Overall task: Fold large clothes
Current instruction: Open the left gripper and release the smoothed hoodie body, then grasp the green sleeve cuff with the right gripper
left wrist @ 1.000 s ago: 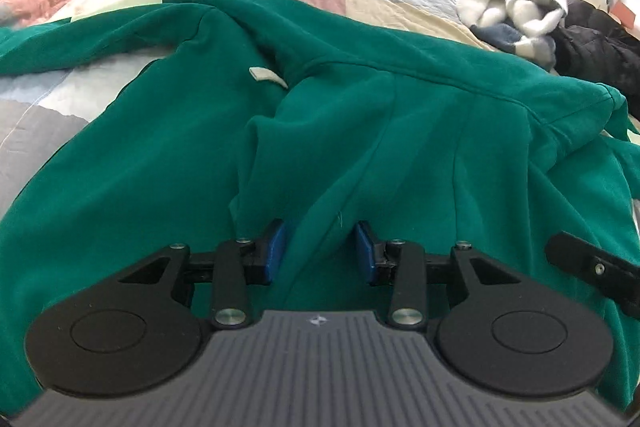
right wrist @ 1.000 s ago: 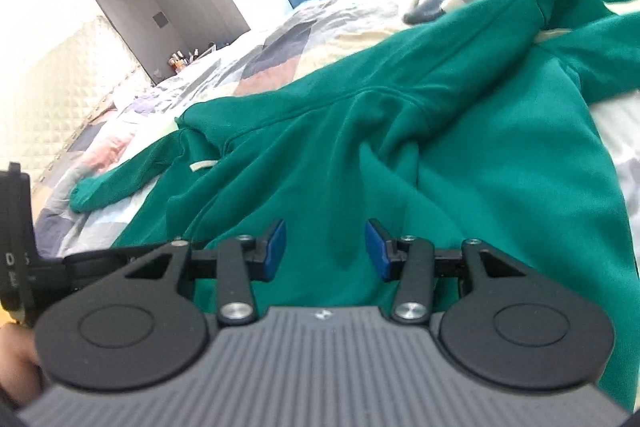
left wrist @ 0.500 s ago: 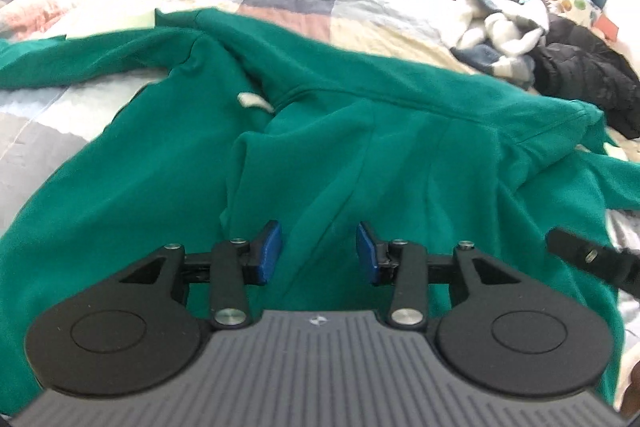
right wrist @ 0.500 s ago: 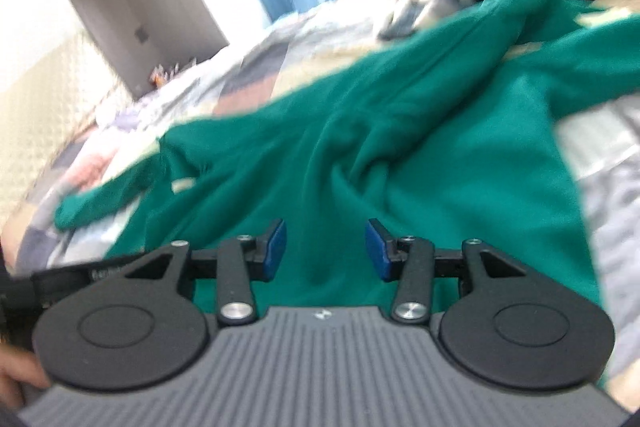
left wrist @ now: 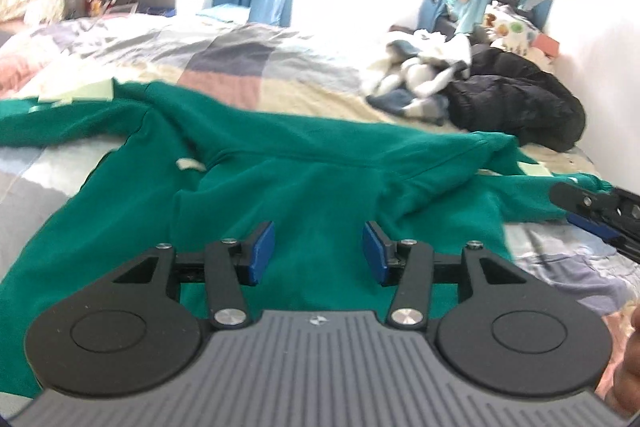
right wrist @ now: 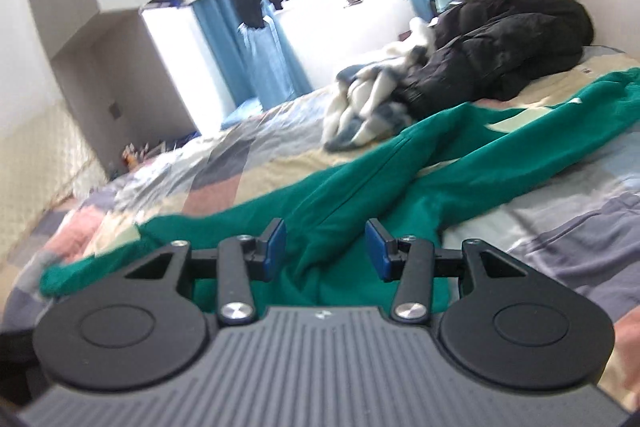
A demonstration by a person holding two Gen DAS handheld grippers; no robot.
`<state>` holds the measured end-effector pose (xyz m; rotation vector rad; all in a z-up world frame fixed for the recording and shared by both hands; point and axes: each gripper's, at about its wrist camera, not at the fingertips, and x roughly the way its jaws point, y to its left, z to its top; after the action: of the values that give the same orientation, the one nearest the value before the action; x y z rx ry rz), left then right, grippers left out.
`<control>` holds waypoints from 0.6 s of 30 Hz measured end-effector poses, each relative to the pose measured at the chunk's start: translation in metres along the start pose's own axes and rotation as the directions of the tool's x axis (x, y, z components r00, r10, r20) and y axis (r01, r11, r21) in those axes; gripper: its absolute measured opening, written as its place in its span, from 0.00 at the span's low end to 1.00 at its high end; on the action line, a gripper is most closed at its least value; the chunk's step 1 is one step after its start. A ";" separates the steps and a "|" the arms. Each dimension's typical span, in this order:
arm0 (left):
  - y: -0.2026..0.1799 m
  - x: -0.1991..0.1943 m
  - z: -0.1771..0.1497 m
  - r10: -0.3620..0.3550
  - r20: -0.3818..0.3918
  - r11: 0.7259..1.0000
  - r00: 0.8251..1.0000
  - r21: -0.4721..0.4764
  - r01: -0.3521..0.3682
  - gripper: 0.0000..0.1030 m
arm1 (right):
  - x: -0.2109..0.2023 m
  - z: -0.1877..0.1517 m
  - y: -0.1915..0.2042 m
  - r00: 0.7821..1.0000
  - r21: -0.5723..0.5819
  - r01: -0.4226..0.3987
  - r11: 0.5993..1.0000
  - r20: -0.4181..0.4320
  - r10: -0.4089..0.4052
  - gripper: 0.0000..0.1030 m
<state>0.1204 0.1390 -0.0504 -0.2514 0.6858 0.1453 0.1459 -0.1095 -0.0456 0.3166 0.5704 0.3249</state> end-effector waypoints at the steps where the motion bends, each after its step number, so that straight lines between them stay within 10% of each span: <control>1: -0.007 -0.005 0.001 -0.004 0.008 1.000 1.000 0.011 0.004 0.53 | -0.003 0.003 -0.005 1.000 0.012 0.008 1.000 0.008 -0.008 0.46; 18: -0.076 -0.007 0.009 0.006 0.005 1.000 1.000 -0.017 -0.006 0.53 | 0.024 0.060 -0.097 0.987 0.131 0.153 0.980 0.020 -0.157 0.48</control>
<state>0.1374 0.0683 -0.0256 -0.2649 0.6811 0.1571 0.2201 -0.1995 -0.0456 0.3983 0.5840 0.1328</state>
